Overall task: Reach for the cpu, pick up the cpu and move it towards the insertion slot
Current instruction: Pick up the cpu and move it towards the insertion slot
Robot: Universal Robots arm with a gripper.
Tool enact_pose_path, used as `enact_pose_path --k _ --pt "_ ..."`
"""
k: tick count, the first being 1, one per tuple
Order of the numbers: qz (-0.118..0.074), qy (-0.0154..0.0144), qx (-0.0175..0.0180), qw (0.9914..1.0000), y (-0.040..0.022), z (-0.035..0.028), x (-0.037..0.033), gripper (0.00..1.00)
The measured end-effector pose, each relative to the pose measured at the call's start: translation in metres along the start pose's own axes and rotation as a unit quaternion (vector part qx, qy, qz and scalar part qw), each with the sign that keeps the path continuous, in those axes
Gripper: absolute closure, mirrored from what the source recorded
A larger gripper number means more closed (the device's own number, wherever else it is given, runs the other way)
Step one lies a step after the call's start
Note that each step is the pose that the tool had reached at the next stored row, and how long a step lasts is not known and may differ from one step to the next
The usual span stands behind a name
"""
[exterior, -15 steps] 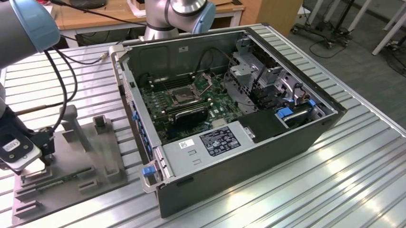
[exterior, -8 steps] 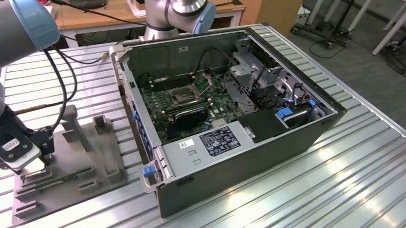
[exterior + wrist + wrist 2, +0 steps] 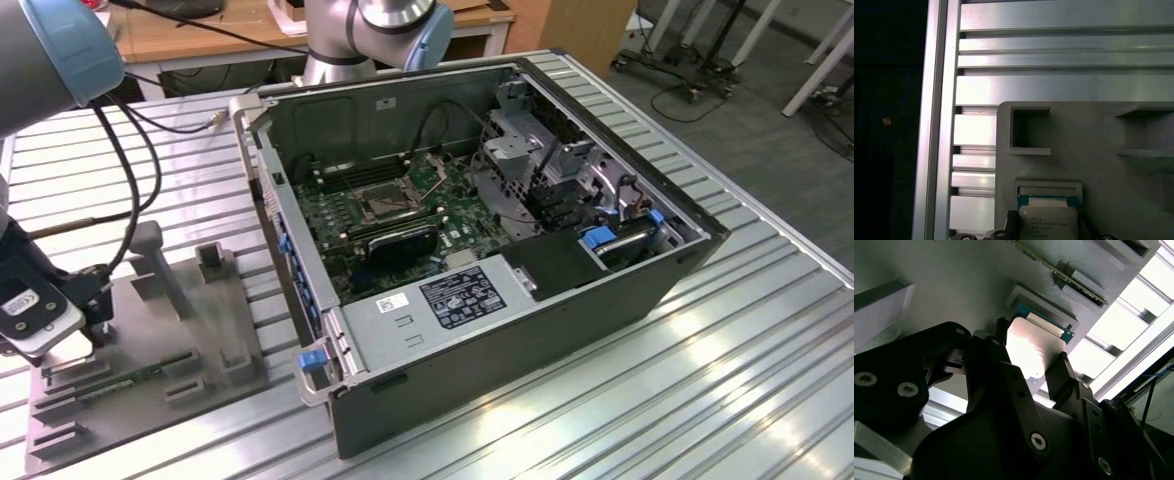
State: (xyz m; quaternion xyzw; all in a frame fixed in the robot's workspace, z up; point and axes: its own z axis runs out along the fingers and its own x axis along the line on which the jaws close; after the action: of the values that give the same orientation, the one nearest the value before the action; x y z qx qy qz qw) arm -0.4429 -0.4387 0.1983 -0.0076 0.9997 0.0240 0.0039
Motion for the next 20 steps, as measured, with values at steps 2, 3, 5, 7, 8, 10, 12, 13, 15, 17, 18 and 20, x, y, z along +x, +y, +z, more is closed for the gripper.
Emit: enact_pose_path --k 2,3,5,7,8,10,12,13,15,17,18,20 --pt "0.0 -0.0001 0.0 1.0 0.0 -0.0003 0.0 0.46" --pt "0.0 0.0001 0.0 1.0 0.0 -0.0005 0.0 0.46" --pt "0.0 0.0 0.0 1.0 0.0 -0.0005 0.0 0.46" --pt "0.0 0.0001 0.0 1.0 0.0 -0.0008 0.0 0.46" --pt "0.0 0.0002 0.0 1.0 0.0001 -0.0013 0.0 0.46" --pt "0.0 0.0001 -0.0001 1.0 0.0001 -0.002 0.0 0.46" --pt "0.0 0.0001 0.0 1.0 0.0001 -0.003 0.0 0.46" --pt "0.0 0.0001 0.0 1.0 0.0002 -0.0035 0.0 0.46" --pt "0.0 -0.0001 -0.0002 1.0 0.0002 -0.0036 -0.0001 0.46" --pt "0.0 0.0 -0.0001 1.0 0.0002 -0.0039 0.0 0.46" --pt "0.0 0.0 -0.0001 1.0 0.0002 -0.004 0.0 0.46" --pt "0.0 0.0001 0.0 1.0 0.0002 -0.0048 0.0 0.46"
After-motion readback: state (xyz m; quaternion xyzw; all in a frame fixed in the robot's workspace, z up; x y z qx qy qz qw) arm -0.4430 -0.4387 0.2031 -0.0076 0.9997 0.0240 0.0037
